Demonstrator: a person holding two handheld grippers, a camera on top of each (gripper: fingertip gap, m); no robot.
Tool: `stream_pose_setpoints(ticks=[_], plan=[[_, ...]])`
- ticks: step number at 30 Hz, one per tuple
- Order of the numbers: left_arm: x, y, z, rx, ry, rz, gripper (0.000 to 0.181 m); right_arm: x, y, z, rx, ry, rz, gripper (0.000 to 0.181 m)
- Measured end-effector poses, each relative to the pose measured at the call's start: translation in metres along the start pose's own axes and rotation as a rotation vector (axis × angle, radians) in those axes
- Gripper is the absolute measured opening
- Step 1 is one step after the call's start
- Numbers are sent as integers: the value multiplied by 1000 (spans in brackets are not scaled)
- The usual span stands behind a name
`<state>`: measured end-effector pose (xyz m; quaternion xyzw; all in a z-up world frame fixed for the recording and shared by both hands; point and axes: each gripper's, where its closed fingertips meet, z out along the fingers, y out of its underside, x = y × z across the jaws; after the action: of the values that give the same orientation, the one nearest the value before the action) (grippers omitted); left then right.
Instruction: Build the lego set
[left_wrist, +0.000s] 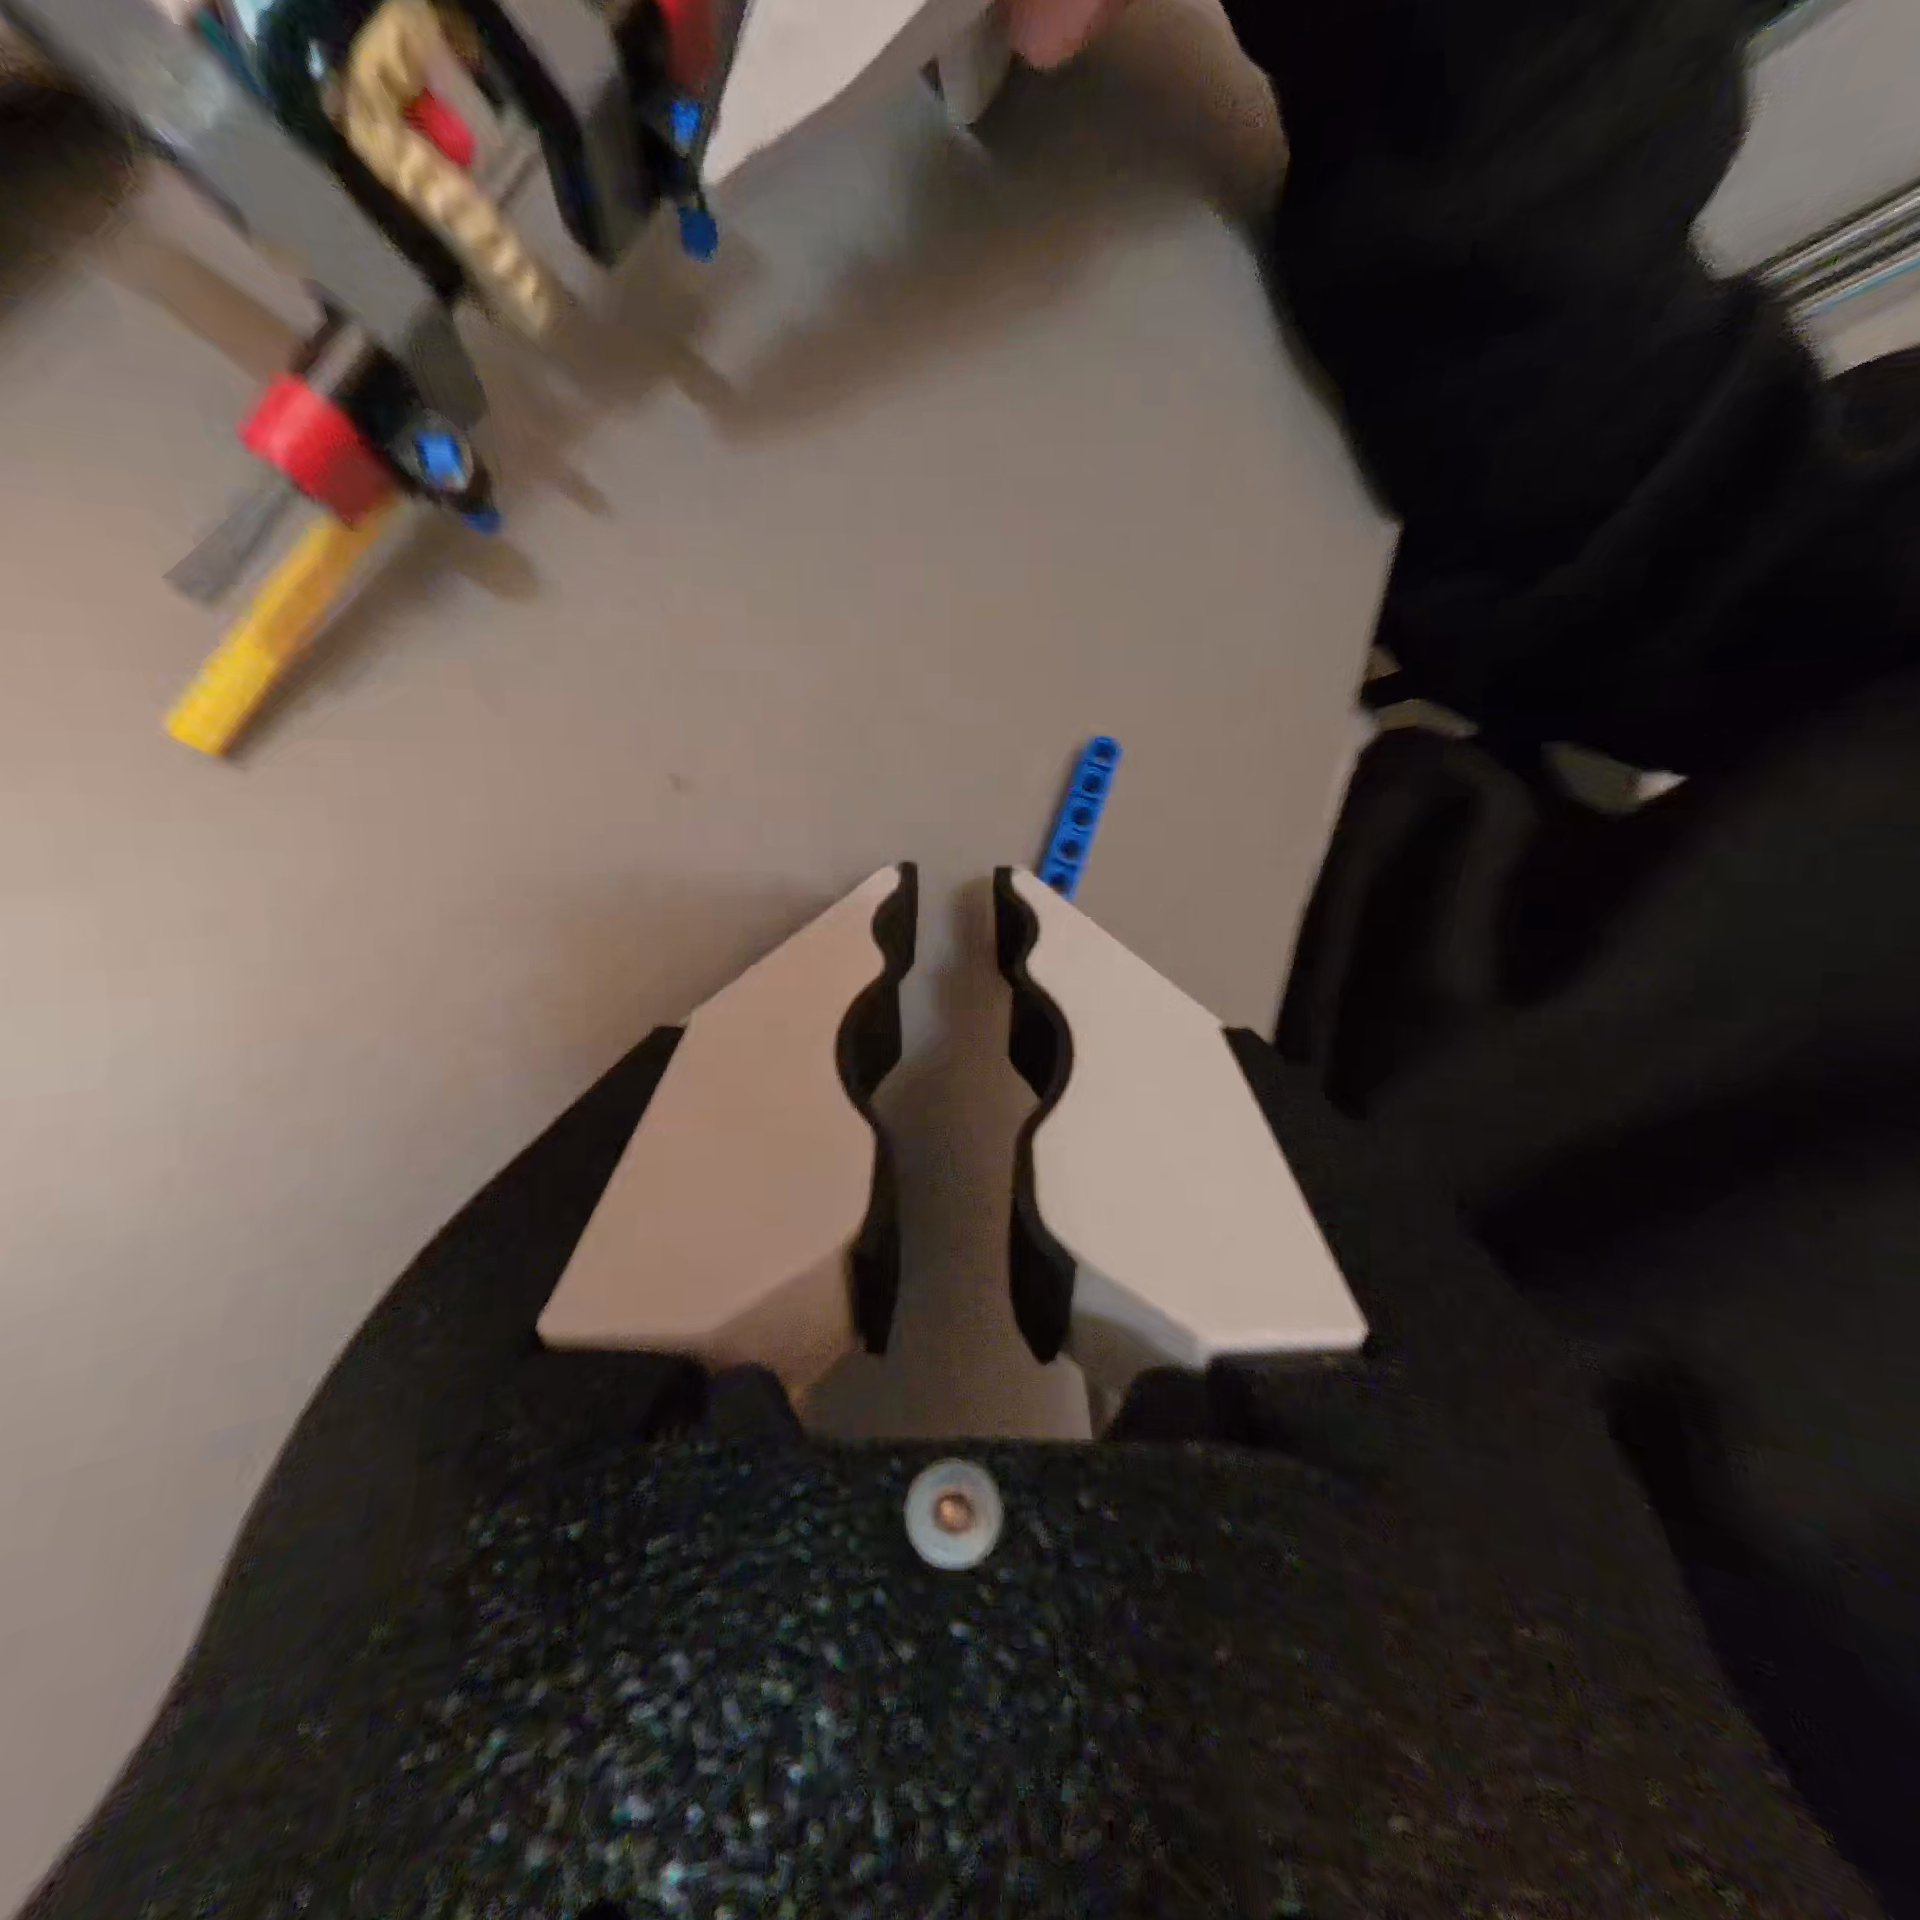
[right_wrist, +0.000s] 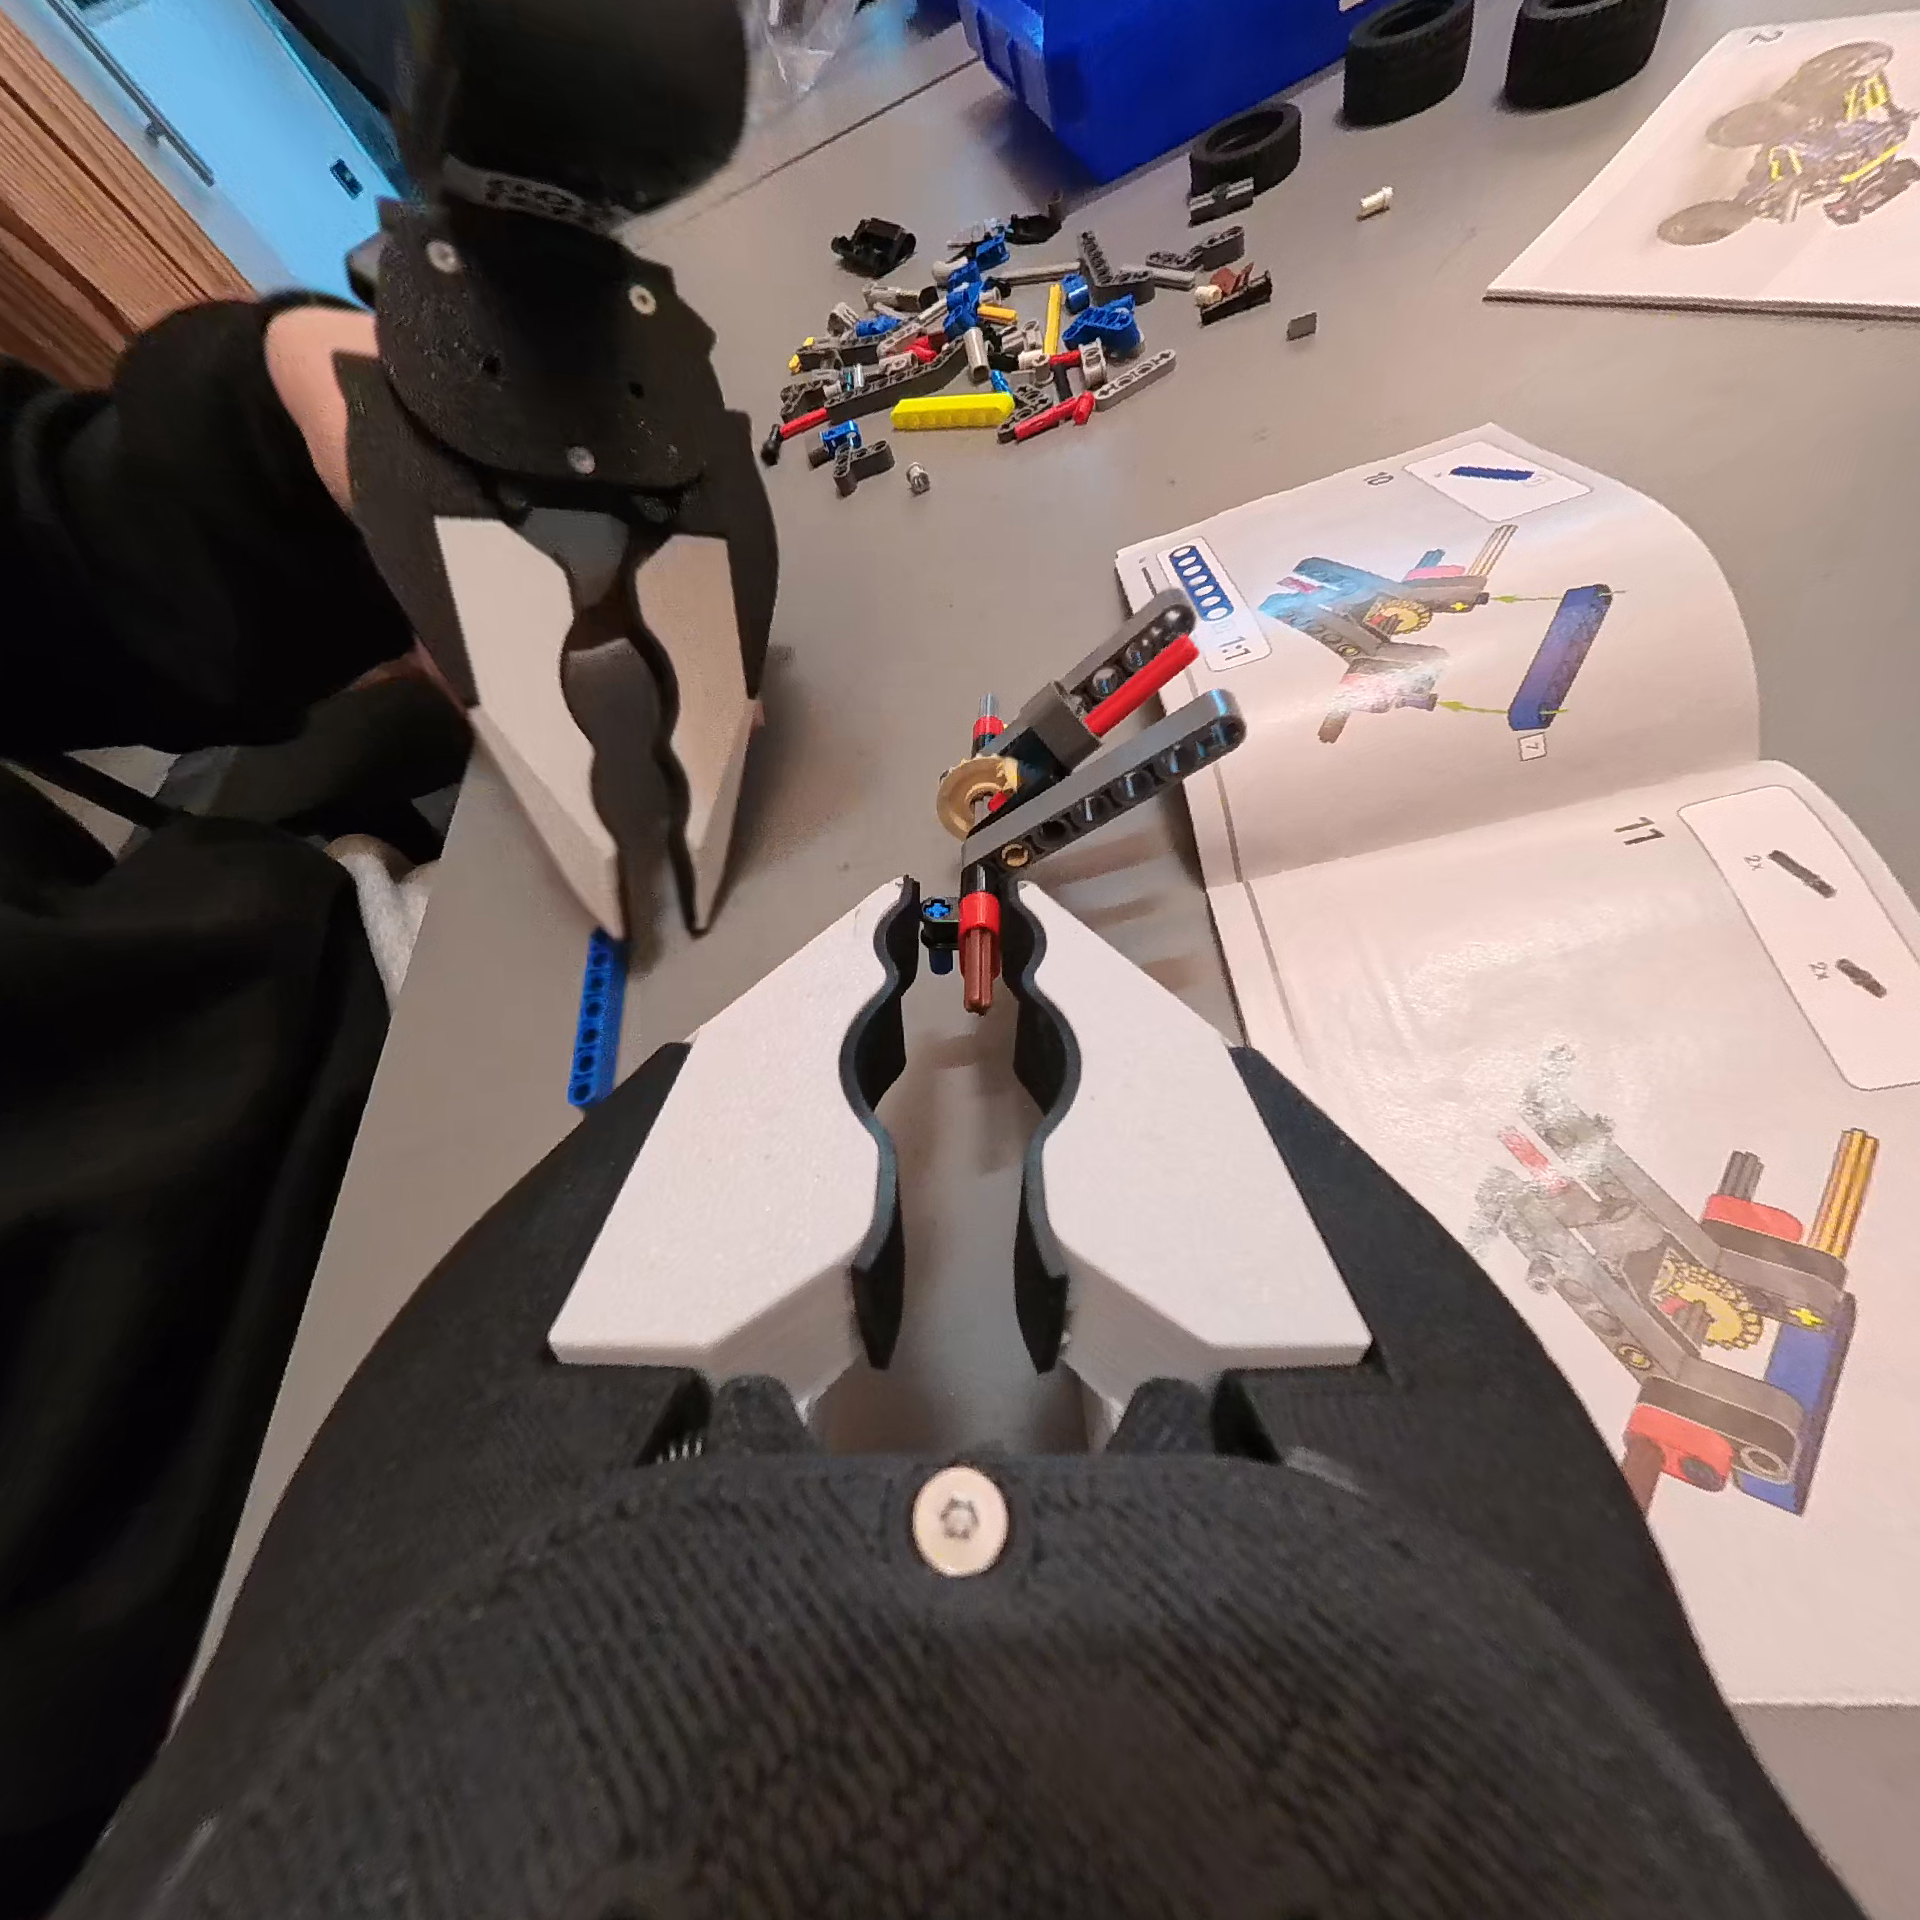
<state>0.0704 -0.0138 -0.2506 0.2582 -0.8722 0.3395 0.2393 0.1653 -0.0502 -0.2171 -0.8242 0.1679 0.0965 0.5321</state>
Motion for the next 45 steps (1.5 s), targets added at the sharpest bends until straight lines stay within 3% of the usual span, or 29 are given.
stream_pose_setpoints(ticks=[4,6,8,13,15,19,20,25,28,33,41,45], plan=[[-10,-16,-7,51,-226,295,17,1,-2,-1,12,-2,8,13],[5,-25,-14,132,-253,508,20,0,-1,-1,7,-2,4,13],[18,-12,-13,127,-237,660,24,0,0,0,3,-3,1,14],[12,15,0,78,-245,655,27,-2,0,0,3,-11,-4,14],[5,4,-5,139,-318,642,34,-3,-1,-1,10,-15,-17,13],[-23,-44,-50,357,-509,483,42,-14,-4,-4,40,-26,-119,13],[-30,-49,-57,373,-494,429,48,-20,-6,-5,58,-33,-168,13],[-17,-52,-53,328,-213,402,39,-44,-16,-4,147,-93,-269,13],[-13,-54,-52,315,-254,499,16,-51,-16,-4,160,-116,-254,13],[-6,-46,-45,257,-226,491,14,-61,-12,-3,146,-120,-243,13],[24,-29,-42,250,139,200,14,-82,2,-1,70,-68,-327,13],[25,-27,-36,288,75,322,14,-85,15,2,6,-39,-304,13]])
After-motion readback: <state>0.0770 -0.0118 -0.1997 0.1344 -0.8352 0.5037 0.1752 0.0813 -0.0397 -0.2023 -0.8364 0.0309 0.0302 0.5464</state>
